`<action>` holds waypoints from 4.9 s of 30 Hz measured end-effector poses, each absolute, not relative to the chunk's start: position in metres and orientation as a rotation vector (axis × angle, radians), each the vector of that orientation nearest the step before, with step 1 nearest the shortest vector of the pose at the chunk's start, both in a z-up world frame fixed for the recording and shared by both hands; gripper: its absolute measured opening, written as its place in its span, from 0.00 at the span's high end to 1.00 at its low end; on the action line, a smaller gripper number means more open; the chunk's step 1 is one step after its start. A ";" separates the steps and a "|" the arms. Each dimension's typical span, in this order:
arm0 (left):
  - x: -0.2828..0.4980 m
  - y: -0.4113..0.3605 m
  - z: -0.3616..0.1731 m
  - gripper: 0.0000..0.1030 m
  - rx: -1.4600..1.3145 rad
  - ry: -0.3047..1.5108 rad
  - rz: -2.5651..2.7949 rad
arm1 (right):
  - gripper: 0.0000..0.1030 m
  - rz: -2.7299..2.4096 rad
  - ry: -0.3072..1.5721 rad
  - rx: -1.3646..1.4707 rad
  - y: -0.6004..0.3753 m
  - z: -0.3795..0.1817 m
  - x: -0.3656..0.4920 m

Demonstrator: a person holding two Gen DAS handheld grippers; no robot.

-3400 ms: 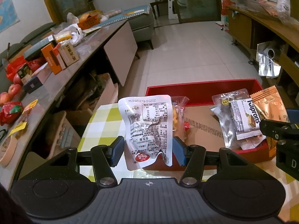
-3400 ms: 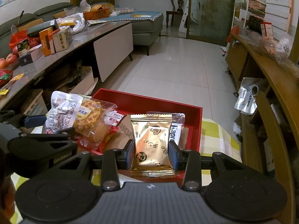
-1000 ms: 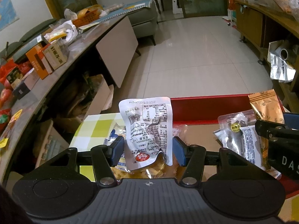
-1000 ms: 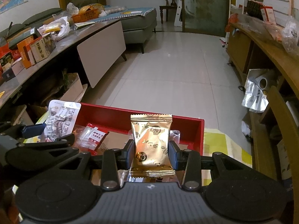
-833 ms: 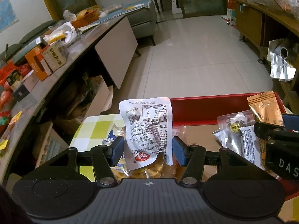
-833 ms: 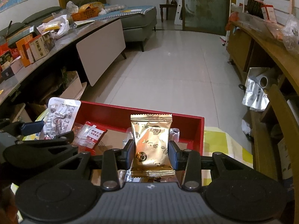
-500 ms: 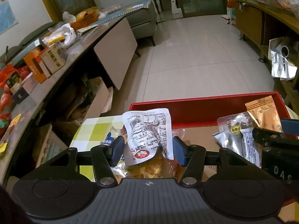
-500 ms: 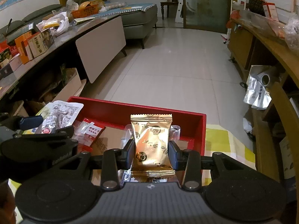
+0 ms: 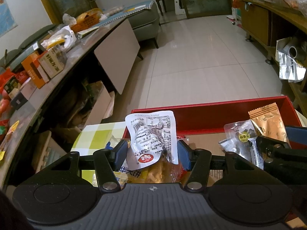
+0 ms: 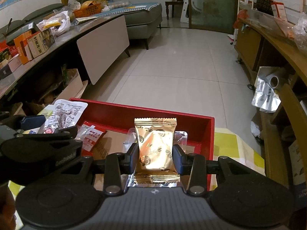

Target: Organize snacks

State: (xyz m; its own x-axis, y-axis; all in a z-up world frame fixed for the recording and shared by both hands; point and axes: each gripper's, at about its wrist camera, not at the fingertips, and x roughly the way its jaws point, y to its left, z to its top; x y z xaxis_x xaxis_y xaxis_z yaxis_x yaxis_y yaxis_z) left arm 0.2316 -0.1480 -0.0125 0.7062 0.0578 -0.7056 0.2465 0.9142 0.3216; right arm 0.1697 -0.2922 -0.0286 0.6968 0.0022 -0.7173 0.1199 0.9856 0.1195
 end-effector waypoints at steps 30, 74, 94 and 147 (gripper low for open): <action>0.234 -0.162 -0.024 0.38 0.452 0.772 -0.128 | 0.52 -0.052 0.791 0.142 -0.290 -0.034 0.178; 0.183 -0.124 0.027 0.15 0.373 0.791 -0.173 | 0.42 -0.108 0.825 0.094 -0.288 0.025 0.117; 0.136 -0.100 0.035 0.04 0.396 0.771 -0.167 | 0.41 -0.106 0.846 0.105 -0.255 0.032 0.063; 0.048 -0.050 0.055 0.03 0.346 0.761 -0.158 | 0.38 -0.066 0.797 0.145 -0.215 0.053 -0.037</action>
State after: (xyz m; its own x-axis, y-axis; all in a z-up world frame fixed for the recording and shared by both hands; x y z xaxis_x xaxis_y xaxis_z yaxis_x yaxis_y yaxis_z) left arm 0.0481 -0.0505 0.0547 0.7157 -0.0154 -0.6982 0.2635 0.9318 0.2496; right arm -0.0365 -0.2152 0.0528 0.6975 -0.0043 -0.7166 0.1134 0.9880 0.1045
